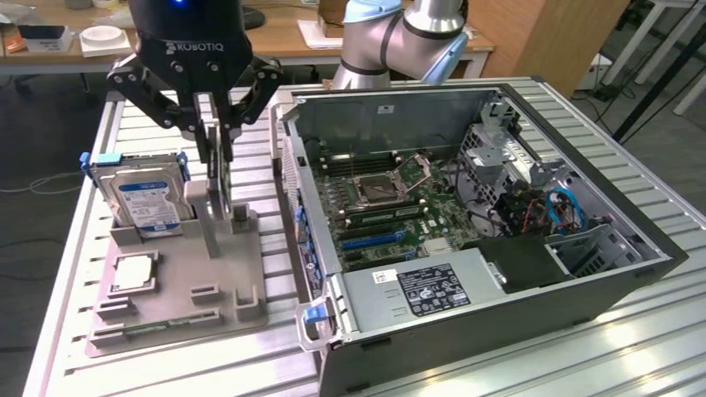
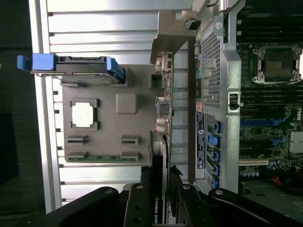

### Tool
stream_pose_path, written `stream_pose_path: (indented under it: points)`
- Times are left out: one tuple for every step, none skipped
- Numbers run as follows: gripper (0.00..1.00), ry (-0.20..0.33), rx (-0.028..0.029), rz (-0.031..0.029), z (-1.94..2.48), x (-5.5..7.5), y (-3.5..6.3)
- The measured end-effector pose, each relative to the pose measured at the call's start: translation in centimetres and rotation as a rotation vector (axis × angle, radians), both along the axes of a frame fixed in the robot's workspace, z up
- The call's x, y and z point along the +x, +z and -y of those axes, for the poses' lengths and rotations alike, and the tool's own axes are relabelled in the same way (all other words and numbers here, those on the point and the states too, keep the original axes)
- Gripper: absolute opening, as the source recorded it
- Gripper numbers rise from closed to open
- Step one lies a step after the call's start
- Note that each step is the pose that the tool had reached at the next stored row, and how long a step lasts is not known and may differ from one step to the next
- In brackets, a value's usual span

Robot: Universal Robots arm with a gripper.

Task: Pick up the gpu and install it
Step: 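Pick up the gpu and move the gpu toward the slot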

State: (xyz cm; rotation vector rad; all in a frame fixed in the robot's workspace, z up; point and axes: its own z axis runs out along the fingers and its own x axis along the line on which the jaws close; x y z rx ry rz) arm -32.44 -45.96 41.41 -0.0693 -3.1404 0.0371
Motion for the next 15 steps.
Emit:
stream_pose_path:
  points:
    - [0.26,0.0,0.0,0.0,0.0,0.0,0.0]
    - [0.26,0.0,0.0,0.0001,0.0,0.1,0.0]
    - [0.26,0.0,0.0,0.0001,0.0,0.2,0.0]
    - [0.26,0.0,0.0001,0.0002,0.0,0.3,-0.01]
    - [0.26,0.0,0.0001,0.0002,0.0,0.4,-0.01]
    - [0.26,0.0,0.0001,0.0002,0.0,0.6,-0.01]
    - [0.26,0.0,0.0001,0.0003,0.0,0.7,-0.01]
    - [0.26,0.0,0.0002,0.0003,0.0,0.9,-0.02]
    - [0.26,0.0,0.0001,0.0002,0.0,1.0,-0.01]
    - [0.26,0.0,0.0001,0.0001,0.0,1.2,-0.01]
    - [0.26,0.0,0.0001,0.0002,0.0,1.4,-0.01]
    - [0.26,0.0,0.0001,0.0002,0.0,1.6,-0.01]
    - [0.26,0.0,0.0001,0.0002,0.0,1.8,-0.01]
    - [0.26,0.0,0.0001,0.0002,0.0,2.0,-0.01]
    - [0.26,0.0,0.0002,0.0002,0.0,2.2,-0.02]
